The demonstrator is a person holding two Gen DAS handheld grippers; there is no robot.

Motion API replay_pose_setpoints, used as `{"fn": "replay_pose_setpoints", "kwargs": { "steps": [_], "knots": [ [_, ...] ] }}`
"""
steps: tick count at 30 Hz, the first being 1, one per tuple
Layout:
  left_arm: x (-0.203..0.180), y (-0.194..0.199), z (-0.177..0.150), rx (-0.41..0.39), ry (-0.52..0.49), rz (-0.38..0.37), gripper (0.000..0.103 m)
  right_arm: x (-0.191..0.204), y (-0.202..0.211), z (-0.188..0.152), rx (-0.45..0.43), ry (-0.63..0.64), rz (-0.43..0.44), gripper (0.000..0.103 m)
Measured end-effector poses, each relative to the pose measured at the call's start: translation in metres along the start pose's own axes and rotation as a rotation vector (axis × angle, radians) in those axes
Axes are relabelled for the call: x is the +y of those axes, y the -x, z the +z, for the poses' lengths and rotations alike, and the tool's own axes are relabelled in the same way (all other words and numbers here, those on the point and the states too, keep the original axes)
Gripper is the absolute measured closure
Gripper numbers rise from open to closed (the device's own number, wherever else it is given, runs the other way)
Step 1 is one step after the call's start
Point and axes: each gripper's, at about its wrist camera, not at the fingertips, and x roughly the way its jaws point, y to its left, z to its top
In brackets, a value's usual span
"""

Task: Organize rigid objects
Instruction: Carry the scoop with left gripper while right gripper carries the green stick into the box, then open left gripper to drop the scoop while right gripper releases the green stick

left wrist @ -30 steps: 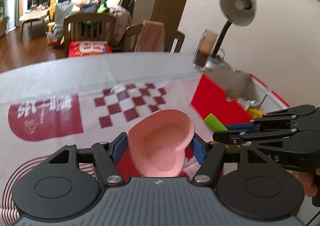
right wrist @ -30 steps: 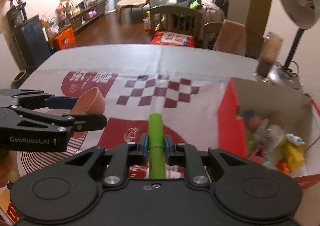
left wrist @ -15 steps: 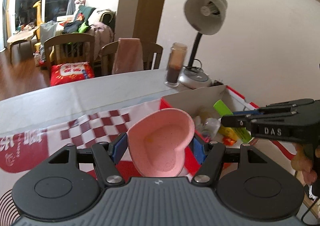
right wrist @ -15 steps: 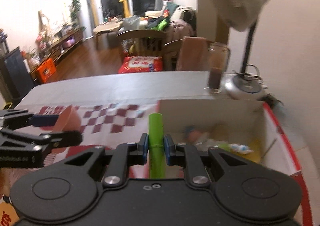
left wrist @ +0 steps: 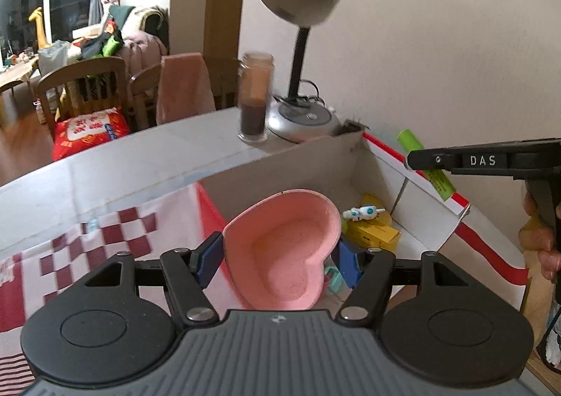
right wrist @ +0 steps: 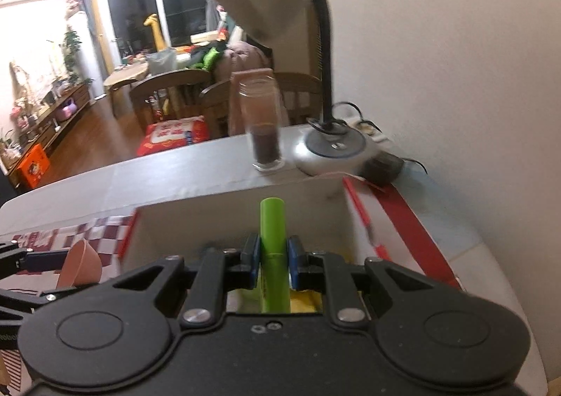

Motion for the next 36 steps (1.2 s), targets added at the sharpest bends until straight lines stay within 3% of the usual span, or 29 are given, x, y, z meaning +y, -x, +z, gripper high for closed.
{"fn": "replay_pose_setpoints", "kwargs": {
  "steps": [6, 12, 17, 23, 29, 36],
  "knots": [
    [-0.025, -0.040, -0.001, 0.080, -0.050, 0.007, 0.036, -0.020, -0.021, -0.009, 0.062, -0.011, 0.004, 0.088],
    [-0.054, -0.069, 0.001, 0.132, -0.089, -0.066, 0.036, -0.023, -0.042, -0.022, 0.137, 0.047, 0.031, 0.088],
    [-0.072, -0.094, 0.001, 0.180, -0.128, -0.056, 0.036, -0.023, -0.053, -0.032, 0.193, 0.079, 0.044, 0.088],
    [-0.070, -0.114, 0.003, 0.242, -0.070, -0.071, 0.036, -0.028, -0.060, -0.039, 0.226, 0.069, 0.054, 0.088],
    [-0.069, -0.121, 0.002, 0.276, -0.023, -0.109, 0.036, -0.033, -0.060, -0.041, 0.230, 0.023, 0.063, 0.080],
    [-0.066, -0.117, 0.000, 0.268, 0.003, -0.116, 0.036, -0.033, -0.057, -0.040, 0.219, 0.000, 0.068, 0.075]
  ]
}}
